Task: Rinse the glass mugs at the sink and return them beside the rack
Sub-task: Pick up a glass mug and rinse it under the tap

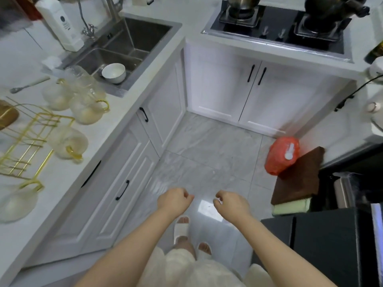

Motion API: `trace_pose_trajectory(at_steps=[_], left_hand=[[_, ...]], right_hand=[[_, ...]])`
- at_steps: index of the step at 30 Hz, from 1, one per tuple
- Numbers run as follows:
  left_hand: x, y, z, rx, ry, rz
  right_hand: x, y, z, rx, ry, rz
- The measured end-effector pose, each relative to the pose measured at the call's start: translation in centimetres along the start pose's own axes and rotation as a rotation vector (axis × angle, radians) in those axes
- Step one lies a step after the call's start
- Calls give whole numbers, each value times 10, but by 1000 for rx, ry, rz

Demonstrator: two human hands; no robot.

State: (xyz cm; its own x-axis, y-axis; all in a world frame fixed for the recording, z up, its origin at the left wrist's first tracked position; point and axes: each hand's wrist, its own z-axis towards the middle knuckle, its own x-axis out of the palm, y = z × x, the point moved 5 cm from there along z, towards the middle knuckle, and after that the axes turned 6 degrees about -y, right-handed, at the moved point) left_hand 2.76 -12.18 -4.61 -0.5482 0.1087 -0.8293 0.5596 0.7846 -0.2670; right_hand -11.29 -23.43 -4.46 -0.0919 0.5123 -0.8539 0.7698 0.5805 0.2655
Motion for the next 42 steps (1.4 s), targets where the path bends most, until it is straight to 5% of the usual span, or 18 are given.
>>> trace_pose_trajectory(at_steps=[27, 42], left_hand=[[-99, -121, 230, 98, -11, 6], [-145, -219, 334, -217, -125, -228]], right_hand=[[-152, -35, 222, 39, -94, 2], [-246, -98, 381, -245, -20, -114]])
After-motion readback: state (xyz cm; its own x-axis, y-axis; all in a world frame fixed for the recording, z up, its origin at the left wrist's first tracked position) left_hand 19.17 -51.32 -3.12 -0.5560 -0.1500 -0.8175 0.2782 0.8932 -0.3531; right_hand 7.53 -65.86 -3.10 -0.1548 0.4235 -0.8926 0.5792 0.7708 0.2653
